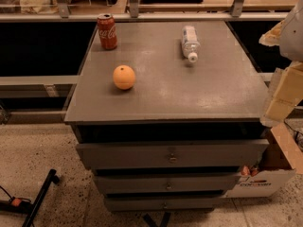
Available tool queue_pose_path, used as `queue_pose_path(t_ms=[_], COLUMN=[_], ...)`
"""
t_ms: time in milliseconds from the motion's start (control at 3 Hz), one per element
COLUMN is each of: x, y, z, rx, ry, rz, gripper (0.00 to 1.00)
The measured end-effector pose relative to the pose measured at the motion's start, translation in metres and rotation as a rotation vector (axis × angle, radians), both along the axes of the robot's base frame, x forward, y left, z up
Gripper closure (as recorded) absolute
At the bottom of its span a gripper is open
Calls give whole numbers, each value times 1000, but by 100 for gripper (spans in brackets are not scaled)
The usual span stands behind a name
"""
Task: Move orange near coke can
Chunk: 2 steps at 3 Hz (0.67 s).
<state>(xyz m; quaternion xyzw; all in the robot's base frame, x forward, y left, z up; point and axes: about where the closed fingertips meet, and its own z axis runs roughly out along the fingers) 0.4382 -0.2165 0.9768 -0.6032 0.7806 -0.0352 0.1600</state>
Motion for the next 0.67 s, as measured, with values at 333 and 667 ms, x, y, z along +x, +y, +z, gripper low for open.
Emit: queue_pose_path(t_ms=[333, 667], x=[0, 4], y=[0, 0], z=[0, 0], rx=[0, 26], ry=[0, -13], rz=[0, -9], gripper=[0, 0])
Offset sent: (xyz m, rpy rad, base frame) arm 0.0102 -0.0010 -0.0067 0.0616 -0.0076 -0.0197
